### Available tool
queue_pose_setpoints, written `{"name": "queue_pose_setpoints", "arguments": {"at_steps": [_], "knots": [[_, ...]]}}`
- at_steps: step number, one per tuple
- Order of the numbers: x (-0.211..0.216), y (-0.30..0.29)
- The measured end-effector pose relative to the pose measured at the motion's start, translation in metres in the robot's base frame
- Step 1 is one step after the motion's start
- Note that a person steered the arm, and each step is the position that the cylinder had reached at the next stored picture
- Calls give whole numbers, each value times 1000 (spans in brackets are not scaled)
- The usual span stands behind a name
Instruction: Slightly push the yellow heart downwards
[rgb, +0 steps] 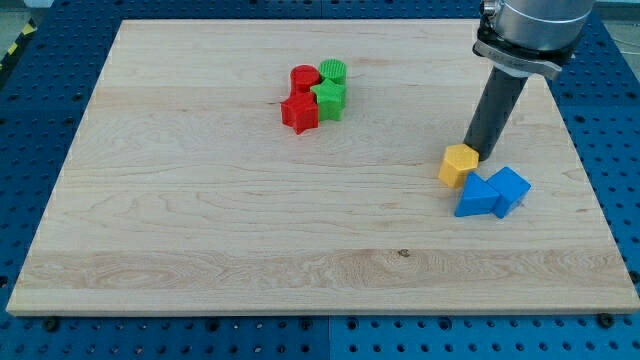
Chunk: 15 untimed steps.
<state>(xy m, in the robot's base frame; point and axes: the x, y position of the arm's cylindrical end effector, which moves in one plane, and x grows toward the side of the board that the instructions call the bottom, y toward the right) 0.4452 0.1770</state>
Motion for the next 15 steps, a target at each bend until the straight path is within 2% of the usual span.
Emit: {"name": "queue_pose_setpoints", "arguments": {"at_steps": [2, 7, 10, 15], "knots": [[0, 4], [0, 78], [0, 164], [-18, 168]]}}
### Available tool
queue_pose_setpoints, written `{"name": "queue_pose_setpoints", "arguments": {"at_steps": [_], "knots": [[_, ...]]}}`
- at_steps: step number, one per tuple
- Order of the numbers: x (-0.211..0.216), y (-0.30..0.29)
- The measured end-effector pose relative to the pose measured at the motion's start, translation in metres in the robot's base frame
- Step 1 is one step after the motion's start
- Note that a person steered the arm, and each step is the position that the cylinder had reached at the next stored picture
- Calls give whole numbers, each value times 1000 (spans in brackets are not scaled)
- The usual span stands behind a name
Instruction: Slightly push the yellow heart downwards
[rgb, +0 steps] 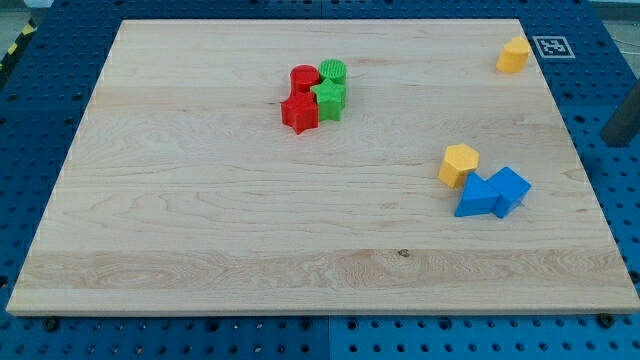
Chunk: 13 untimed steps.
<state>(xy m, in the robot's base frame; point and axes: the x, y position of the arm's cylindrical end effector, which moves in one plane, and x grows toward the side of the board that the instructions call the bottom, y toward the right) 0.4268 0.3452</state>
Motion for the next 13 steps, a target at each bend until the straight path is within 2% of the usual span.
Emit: {"name": "queue_pose_setpoints", "arguments": {"at_steps": [3, 4, 6, 8, 10, 12, 13], "knots": [[-20, 0], [-53, 0], [-165, 0], [-236, -3], [-236, -7], [-236, -51], [-215, -51]]}}
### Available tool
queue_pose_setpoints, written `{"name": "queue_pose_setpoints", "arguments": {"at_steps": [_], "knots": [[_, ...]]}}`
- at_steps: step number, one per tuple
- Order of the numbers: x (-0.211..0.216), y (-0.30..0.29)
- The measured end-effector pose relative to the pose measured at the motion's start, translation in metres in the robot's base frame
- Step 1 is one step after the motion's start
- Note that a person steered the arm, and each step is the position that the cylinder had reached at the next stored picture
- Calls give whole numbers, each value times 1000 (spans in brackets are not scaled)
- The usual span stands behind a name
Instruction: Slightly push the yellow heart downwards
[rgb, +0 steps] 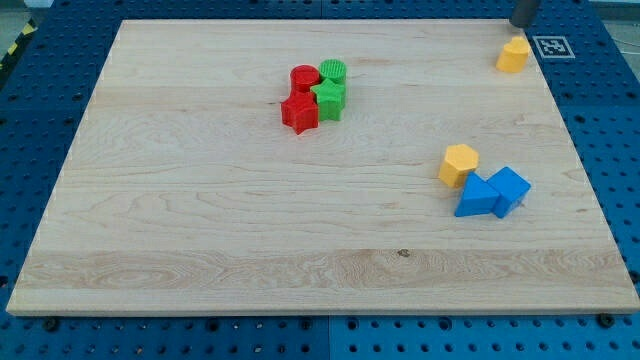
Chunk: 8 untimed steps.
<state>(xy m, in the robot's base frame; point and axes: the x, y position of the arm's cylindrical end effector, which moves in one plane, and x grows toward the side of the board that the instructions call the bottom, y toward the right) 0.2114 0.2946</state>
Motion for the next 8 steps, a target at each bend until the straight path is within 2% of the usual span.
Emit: {"name": "queue_pose_setpoints", "arguments": {"at_steps": [2, 4, 6, 8], "knots": [[49, -1], [72, -7], [51, -32], [51, -68]]}}
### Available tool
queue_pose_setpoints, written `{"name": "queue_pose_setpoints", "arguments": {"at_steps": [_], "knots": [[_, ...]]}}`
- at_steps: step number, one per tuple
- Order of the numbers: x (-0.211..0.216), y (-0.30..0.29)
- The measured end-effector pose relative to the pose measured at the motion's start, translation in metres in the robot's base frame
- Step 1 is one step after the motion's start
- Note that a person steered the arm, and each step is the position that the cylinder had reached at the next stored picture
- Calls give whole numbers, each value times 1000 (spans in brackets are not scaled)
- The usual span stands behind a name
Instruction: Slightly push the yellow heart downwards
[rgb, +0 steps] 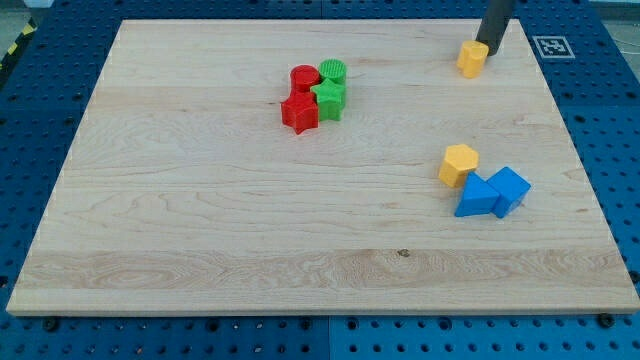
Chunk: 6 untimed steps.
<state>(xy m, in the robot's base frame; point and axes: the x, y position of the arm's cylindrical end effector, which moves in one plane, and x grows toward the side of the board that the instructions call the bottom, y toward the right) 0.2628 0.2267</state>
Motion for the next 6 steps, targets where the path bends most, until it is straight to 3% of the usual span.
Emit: {"name": "queue_pose_setpoints", "arguments": {"at_steps": [2, 6], "knots": [[-36, -6], [-15, -16]]}}
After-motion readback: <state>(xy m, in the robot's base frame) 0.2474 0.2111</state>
